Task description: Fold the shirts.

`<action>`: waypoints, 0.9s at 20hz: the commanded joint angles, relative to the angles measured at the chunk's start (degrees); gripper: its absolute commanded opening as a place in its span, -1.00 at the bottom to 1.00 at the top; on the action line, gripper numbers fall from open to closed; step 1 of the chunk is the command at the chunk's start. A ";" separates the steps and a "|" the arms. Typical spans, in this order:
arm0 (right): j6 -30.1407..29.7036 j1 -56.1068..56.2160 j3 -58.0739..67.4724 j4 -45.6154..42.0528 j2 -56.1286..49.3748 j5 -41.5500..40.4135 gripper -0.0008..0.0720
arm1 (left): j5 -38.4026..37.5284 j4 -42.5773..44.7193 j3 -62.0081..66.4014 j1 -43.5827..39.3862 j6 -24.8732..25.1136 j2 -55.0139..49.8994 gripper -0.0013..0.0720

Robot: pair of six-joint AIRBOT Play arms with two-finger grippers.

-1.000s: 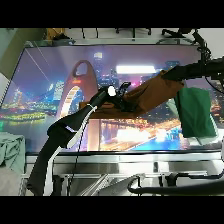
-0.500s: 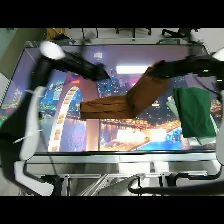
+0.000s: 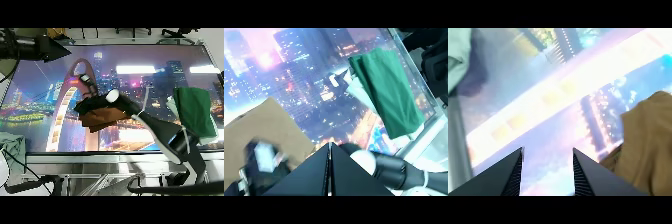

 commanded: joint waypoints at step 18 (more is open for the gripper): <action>20.74 -38.14 -6.54 -15.37 2.80 36.20 0.72 | -3.61 0.07 -0.02 0.28 1.57 1.20 -0.93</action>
